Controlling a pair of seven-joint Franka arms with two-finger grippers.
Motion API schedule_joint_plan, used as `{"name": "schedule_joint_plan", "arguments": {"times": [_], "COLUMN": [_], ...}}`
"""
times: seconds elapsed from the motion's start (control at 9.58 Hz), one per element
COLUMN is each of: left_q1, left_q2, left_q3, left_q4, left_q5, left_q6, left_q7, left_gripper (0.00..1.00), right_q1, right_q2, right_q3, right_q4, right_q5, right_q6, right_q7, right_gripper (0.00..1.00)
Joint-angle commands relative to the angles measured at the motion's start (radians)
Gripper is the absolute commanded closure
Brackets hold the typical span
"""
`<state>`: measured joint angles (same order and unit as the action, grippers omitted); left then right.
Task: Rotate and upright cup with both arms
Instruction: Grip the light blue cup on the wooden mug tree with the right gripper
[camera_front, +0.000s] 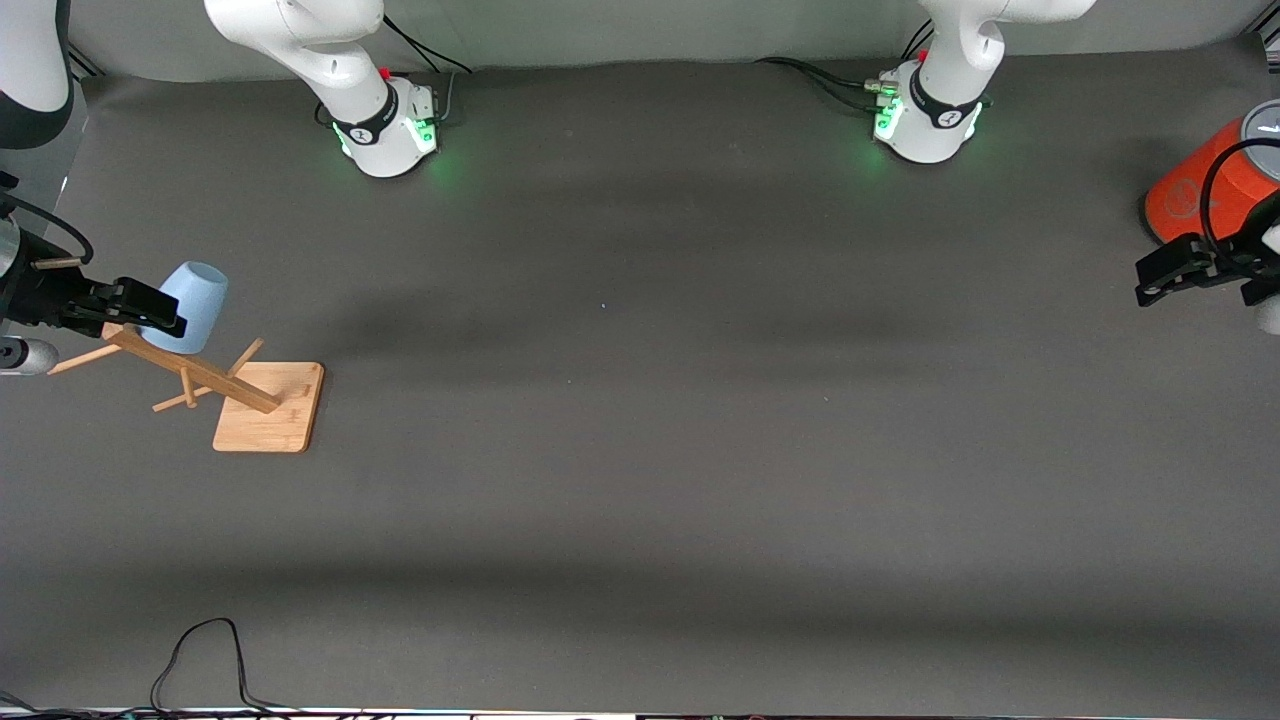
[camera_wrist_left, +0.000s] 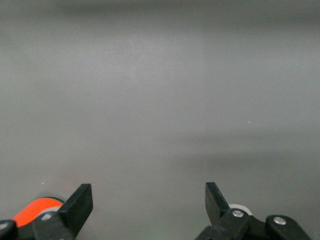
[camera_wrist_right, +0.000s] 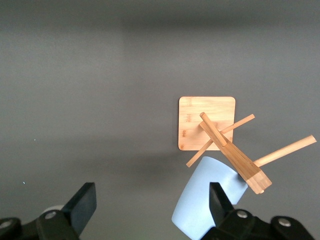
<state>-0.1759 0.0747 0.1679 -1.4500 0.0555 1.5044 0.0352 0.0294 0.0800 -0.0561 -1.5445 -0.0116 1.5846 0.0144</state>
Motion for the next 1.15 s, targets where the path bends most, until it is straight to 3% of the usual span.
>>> {"name": "schedule_joint_plan", "arguments": {"times": [0.0, 1.04], "left_q1": [0.001, 0.004], "left_q2": [-0.001, -0.015], "left_q3": [-0.002, -0.001], "left_q4": [0.013, -0.052], "left_q5": [0.007, 0.000], "left_q6": [-0.023, -0.003], "left_q7": [0.012, -0.006], "left_gripper": [0.00, 0.00], "right_q1": [0.009, 0.009], "right_q2": [-0.006, -0.011], "right_q3": [-0.007, -0.010], "right_q4": [0.003, 0.001], "right_q5": [0.001, 0.004], "right_q6": [-0.012, -0.015], "right_q7": [-0.002, -0.002], "right_gripper": [0.00, 0.00]}}
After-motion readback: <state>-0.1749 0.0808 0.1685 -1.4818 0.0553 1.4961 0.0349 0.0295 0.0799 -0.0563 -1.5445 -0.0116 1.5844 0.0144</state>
